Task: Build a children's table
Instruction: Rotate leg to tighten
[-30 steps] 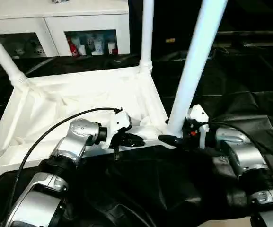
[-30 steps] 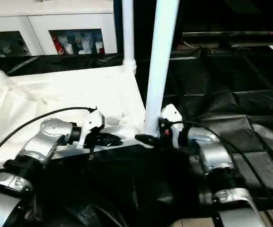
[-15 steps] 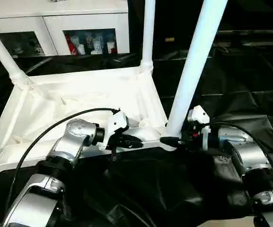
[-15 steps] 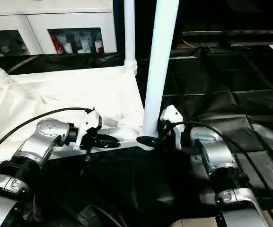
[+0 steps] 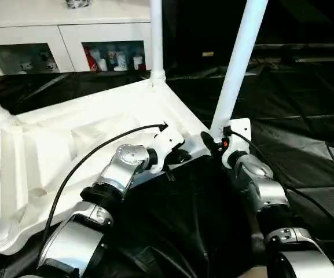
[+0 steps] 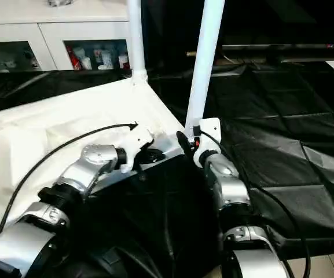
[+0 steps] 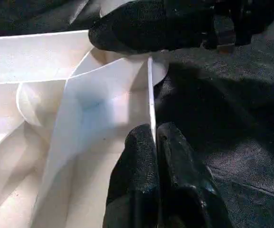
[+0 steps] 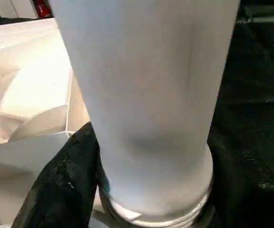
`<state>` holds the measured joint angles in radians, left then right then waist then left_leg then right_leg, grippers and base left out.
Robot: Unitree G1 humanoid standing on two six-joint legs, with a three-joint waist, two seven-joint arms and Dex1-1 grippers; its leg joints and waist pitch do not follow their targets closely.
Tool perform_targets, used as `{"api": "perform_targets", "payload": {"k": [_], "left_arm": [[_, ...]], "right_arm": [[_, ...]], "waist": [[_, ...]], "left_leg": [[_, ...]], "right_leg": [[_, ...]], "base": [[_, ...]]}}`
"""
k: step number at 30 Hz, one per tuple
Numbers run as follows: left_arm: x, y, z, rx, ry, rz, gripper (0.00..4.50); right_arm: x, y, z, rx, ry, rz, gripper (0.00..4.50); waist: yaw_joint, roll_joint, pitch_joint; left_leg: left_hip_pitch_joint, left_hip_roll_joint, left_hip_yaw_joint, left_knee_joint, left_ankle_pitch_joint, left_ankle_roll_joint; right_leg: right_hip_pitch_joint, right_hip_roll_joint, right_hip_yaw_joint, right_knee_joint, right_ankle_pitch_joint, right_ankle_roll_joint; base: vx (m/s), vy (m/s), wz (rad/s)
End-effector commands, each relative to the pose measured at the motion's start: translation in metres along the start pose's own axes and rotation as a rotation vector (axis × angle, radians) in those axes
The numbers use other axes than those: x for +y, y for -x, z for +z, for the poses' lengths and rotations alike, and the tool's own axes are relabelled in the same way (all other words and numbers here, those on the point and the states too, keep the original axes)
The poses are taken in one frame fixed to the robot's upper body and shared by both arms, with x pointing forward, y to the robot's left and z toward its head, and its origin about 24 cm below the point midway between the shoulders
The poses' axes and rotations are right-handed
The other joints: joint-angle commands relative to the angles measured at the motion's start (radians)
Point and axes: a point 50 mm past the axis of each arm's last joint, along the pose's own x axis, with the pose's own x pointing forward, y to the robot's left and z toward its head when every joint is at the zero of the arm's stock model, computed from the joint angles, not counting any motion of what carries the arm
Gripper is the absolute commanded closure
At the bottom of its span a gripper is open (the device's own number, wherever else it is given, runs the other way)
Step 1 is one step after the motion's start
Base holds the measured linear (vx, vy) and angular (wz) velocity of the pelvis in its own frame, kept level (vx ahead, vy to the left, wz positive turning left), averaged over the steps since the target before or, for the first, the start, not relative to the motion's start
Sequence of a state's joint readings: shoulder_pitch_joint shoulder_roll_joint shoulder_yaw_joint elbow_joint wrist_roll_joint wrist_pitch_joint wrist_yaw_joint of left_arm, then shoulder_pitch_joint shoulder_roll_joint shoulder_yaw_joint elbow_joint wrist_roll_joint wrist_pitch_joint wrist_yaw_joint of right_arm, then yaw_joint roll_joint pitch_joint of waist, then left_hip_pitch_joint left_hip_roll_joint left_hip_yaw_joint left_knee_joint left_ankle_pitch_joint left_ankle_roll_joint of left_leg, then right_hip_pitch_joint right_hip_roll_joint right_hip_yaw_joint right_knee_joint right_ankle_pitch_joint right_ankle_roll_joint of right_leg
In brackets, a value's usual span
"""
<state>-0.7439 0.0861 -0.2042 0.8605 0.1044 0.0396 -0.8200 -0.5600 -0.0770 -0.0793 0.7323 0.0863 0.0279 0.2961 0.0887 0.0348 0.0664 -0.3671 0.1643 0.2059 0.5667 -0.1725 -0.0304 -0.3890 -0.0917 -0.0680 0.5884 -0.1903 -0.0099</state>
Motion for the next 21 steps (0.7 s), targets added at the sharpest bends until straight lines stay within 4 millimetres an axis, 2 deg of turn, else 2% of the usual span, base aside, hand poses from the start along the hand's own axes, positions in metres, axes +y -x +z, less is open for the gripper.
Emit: {"api": "perform_targets", "payload": {"k": [1, 4, 6, 7, 8, 9, 11, 12, 14, 15, 16, 17, 18, 21], "left_arm": [[-0.015, -0.014, 0.01, -0.071, 0.005, -0.06, 4.5], [-0.013, -0.006, 0.005, -0.075, -0.02, -0.095, 4.5], [-0.012, -0.004, 0.003, -0.076, -0.018, -0.104, 4.5], [-0.012, 0.004, -0.003, -0.078, -0.021, -0.143, 4.5], [-0.012, 0.004, -0.003, -0.078, -0.021, -0.143, 4.5], [-0.011, 0.008, -0.006, -0.076, -0.023, -0.159, 4.5], [-0.01, 0.018, -0.014, -0.068, -0.028, -0.197, 4.5], [-0.01, 0.022, -0.016, -0.066, -0.029, -0.21, 4.5], [-0.01, 0.031, -0.021, -0.061, -0.027, -0.253, 4.5], [-0.01, 0.031, -0.021, -0.061, -0.027, -0.253, 4.5], [-0.009, 0.039, -0.023, -0.063, -0.024, -0.288, 4.5], [-0.009, 0.04, -0.024, -0.064, -0.024, -0.293, 4.5], [-0.007, 0.047, -0.025, -0.063, -0.021, -0.314, 4.5], [-0.004, 0.055, -0.027, -0.056, -0.022, -0.337, 4.5]], "right_arm": [[0.044, -0.002, -0.025, 0.09, -0.009, 0.198, 1.01], [0.04, -0.001, -0.018, 0.056, 0.012, 0.251, 0.71], [0.039, 0.0, -0.017, 0.05, 0.024, 0.271, 0.71], [0.031, 0.004, -0.011, 0.042, 0.061, 0.344, 0.71], [0.031, 0.004, -0.011, 0.042, 0.061, 0.344, 0.71], [0.027, 0.007, -0.009, 0.041, 0.085, 0.377, 0.71], [0.017, 0.013, -0.004, 0.05, 0.141, 0.456, 0.71], [0.014, 0.015, -0.003, 0.055, 0.155, 0.485, 0.71], [0.007, 0.02, 0.0, 0.07, 0.179, 0.549, 0.71], [0.007, 0.02, 0.0, 0.07, 0.179, 0.549, 0.71], [0.001, 0.024, 0.004, 0.084, 0.196, 0.601, 0.71], [0.0, 0.025, 0.004, 0.087, 0.198, 0.61, 0.71], [-0.005, 0.029, 0.007, 0.099, 0.208, 0.652, 0.71], [-0.011, 0.035, 0.009, 0.122, 0.218, 0.713, 0.71]], "waist": [[-0.001, -0.009, -0.05], [0.0, -0.009, -0.051], [-0.001, -0.01, -0.051], [0.0, -0.01, -0.05], [0.002, -0.012, -0.052], [0.001, -0.017, -0.051], [0.005, -0.014, -0.052], [0.005, -0.018, -0.055], [0.008, -0.016, -0.054], [0.008, -0.012, -0.055], [0.008, -0.018, -0.055], [0.009, -0.019, -0.053], [0.007, -0.022, -0.053], [0.009, -0.019, -0.052]], "left_leg": [[0.016, 0.069, -0.041, -0.078, -0.332, 0.015], [0.011, 0.069, -0.04, -0.077, -0.298, 0.039], [0.008, 0.069, -0.038, -0.076, -0.28, 0.052], [0.009, 0.069, -0.038, -0.075, -0.279, 0.055], [0.003, 0.068, -0.039, -0.073, -0.261, 0.066], [0.001, 0.069, -0.037, -0.072, -0.241, 0.076], [0.001, 0.07, -0.034, -0.069, -0.222, 0.085], [-0.001, 0.07, -0.033, -0.065, -0.204, 0.094], [-0.002, 0.071, -0.032, -0.062, -0.188, 0.107], [0.0, 0.072, -0.03, -0.062, -0.182, 0.115], [0.001, 0.074, -0.029, -0.061, -0.182, 0.116], [-0.003, 0.074, -0.03, -0.062, -0.178, 0.118], [0.002, 0.076, -0.028, -0.062, -0.186, 0.116], [0.0, 0.078, -0.032, -0.064, -0.194, 0.11]], "right_leg": [[0.025, -0.079, 0.052, -0.093, -0.356, -0.175], [0.029, -0.079, 0.052, -0.088, -0.307, -0.192], [0.034, -0.08, 0.05, -0.085, -0.288, -0.201], [0.032, -0.08, 0.05, -0.086, -0.292, -0.201], [0.04, -0.08, 0.048, -0.083, -0.282, -0.204], [0.038, -0.079, 0.049, -0.082, -0.267, -0.205], [0.038, -0.077, 0.048, -0.079, -0.26, -0.207], [0.039, -0.076, 0.048, -0.074, -0.233, -0.216], [0.039, -0.075, 0.046, -0.07, -0.207, -0.23], [0.035, -0.073, 0.047, -0.068, -0.195, -0.237], [0.034, -0.073, 0.047, -0.068, -0.193, -0.241], [0.036, -0.074, 0.046, -0.065, -0.196, -0.244], [0.03, -0.072, 0.047, -0.067, -0.204, -0.244], [0.032, -0.073, 0.046, -0.063, -0.216, -0.245]], "base": [[0.0, 0.0, 0.0], [0.0, 0.0, 0.0], [0.0, 0.0, 0.0], [0.0, 0.0, 0.0], [0.0, 0.0, 0.0], [0.0, 0.0, 0.0], [0.0, 0.0, 0.0], [0.0, 0.0, 0.0], [0.0, 0.0, 0.0], [0.0, 0.0, 0.0], [0.0, 0.0, 0.0], [0.0, 0.0, 0.0], [0.0, 0.0, 0.0], [0.0, 0.0, 0.0]]}}
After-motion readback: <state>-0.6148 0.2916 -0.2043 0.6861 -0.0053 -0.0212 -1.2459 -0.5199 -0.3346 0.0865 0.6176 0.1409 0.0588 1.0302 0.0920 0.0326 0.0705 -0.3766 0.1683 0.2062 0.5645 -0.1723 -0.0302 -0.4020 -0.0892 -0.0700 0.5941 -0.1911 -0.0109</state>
